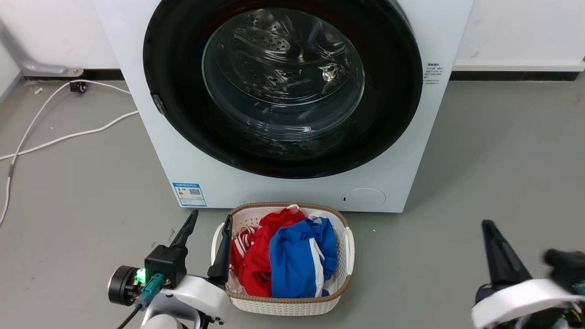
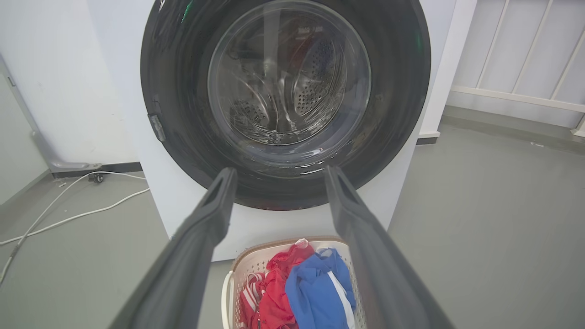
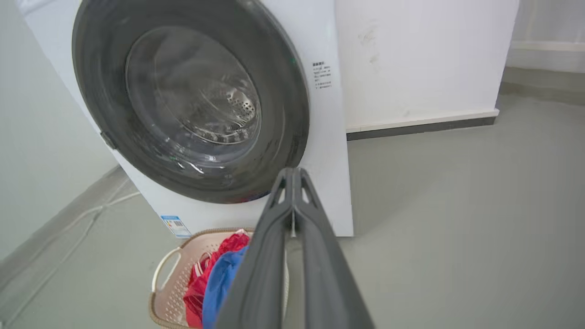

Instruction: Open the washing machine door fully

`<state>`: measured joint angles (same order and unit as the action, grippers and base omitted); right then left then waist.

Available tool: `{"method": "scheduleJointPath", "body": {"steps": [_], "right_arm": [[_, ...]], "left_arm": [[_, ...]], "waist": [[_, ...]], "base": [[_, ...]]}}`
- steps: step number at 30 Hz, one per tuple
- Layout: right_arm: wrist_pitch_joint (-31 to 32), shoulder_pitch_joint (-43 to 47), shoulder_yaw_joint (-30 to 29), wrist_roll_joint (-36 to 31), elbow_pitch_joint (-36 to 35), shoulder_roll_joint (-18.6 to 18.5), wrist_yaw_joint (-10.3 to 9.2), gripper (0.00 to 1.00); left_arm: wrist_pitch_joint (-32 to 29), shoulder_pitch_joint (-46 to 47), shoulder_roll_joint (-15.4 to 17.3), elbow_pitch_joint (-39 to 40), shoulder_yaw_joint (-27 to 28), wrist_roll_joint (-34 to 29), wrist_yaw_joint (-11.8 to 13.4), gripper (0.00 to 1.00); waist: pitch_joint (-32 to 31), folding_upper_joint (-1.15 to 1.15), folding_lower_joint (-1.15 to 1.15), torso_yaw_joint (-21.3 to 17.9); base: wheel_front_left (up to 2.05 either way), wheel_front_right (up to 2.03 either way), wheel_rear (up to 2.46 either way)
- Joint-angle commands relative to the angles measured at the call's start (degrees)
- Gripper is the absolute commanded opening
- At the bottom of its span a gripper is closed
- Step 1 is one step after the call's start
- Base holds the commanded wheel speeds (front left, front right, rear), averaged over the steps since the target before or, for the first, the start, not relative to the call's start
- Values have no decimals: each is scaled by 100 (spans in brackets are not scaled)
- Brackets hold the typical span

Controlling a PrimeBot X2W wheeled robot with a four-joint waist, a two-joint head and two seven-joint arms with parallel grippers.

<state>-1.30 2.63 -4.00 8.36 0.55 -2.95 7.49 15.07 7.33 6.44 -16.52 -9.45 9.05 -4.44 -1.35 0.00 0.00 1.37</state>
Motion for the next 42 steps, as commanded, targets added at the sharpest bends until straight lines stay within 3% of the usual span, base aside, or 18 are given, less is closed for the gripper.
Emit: {"method": "scheduleJointPath", "body": {"steps": [1, 6, 12, 16, 22, 30, 36, 42], "right_arm": [[-45, -87, -85, 1025, 70, 7, 0, 0], [137, -172, -128, 3873, 232, 2, 0, 0], [399, -410, -407, 6840, 417, 3, 1, 0], [697, -862, -821, 8023, 863, 4, 1, 0], [972, -1934, -1215, 8778, 1786, -540, 1, 0], [1308, -3561, -979, 9235, 3108, -1375, 1, 0], [1778, -5030, -335, 9287, 4281, -1965, 1, 0], [2214, -6449, 396, 9016, 5206, -2189, 1, 0]], "left_arm": [[14, 63, 10, 22, 4, -58, 46, 100], [14, 59, 2, 116, 21, -92, 76, 100], [14, 69, -26, 297, 65, -139, 100, 100], [14, 169, -57, 410, 66, -164, 109, 100], [14, 464, -131, 574, 34, -189, 126, 100], [14, 794, -213, 872, 33, -235, 135, 100], [14, 1059, -267, 1080, -28, -244, 132, 100], [14, 1264, -310, 1251, -135, -286, 148, 100]], "waist": [[8, 0, 0, -5], [35, 0, 0, -11], [166, 0, 0, -13], [407, 0, 0, 16], [922, 0, 0, 128], [1669, 0, 0, 252], [2197, 0, 0, 398], [2569, 0, 0, 523]], "base": [[0, 0, 0], [0, 0, 0], [0, 0, 0], [0, 0, 0], [0, 0, 0], [0, 0, 0], [0, 0, 0], [0, 0, 0]]}}
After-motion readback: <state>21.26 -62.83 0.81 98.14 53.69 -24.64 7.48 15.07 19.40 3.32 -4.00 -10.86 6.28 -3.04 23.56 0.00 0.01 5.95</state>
